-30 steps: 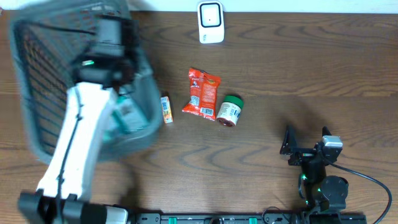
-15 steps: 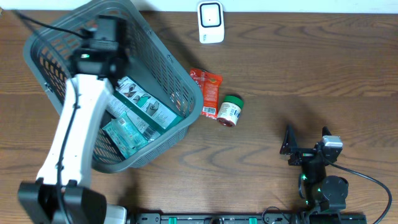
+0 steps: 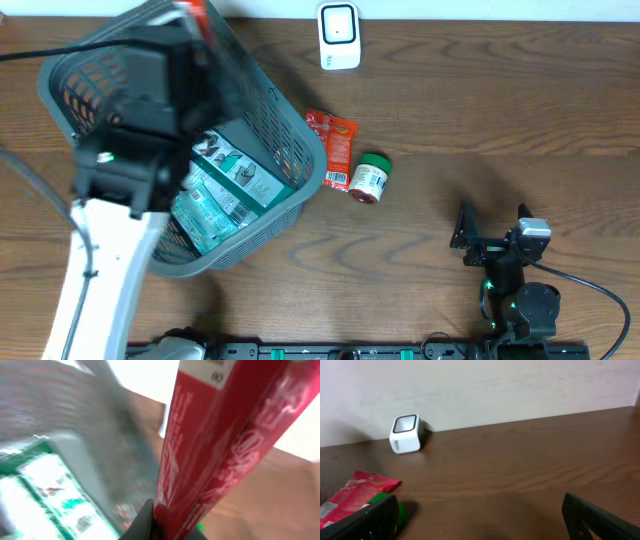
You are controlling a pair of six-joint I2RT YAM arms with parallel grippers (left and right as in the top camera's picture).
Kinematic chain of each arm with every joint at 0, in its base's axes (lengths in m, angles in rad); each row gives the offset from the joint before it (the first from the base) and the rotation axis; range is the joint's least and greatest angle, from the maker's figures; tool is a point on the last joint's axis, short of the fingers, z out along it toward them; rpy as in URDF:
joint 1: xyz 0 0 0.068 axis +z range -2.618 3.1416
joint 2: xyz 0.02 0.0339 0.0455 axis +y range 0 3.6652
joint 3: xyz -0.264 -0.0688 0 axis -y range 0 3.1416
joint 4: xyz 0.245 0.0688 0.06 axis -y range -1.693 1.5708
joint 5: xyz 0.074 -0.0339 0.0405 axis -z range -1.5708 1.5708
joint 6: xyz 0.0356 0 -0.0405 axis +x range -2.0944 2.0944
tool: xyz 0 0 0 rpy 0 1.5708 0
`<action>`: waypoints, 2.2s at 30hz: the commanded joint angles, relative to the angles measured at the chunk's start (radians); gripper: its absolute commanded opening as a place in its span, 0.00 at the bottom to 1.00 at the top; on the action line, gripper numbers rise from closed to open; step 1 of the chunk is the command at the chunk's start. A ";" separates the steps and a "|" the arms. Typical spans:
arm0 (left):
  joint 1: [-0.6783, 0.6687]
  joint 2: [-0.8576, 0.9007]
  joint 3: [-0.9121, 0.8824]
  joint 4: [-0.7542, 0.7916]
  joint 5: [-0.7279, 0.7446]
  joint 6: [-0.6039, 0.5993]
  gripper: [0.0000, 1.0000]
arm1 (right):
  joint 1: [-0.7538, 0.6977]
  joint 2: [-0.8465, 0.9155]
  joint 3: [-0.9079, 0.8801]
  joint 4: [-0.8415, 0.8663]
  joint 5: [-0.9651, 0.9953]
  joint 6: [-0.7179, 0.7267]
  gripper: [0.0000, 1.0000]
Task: Scan the item barcode
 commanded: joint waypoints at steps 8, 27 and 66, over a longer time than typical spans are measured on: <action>-0.326 0.202 0.008 0.165 -0.003 -0.087 0.07 | -0.007 0.000 -0.001 -0.004 -0.001 -0.011 0.99; -0.435 0.334 0.008 -0.227 -0.408 -0.108 0.07 | -0.007 0.000 -0.001 -0.004 -0.001 -0.011 0.99; 0.135 0.314 0.032 -0.363 -0.256 0.163 0.08 | -0.007 0.000 -0.001 -0.004 -0.001 -0.011 0.99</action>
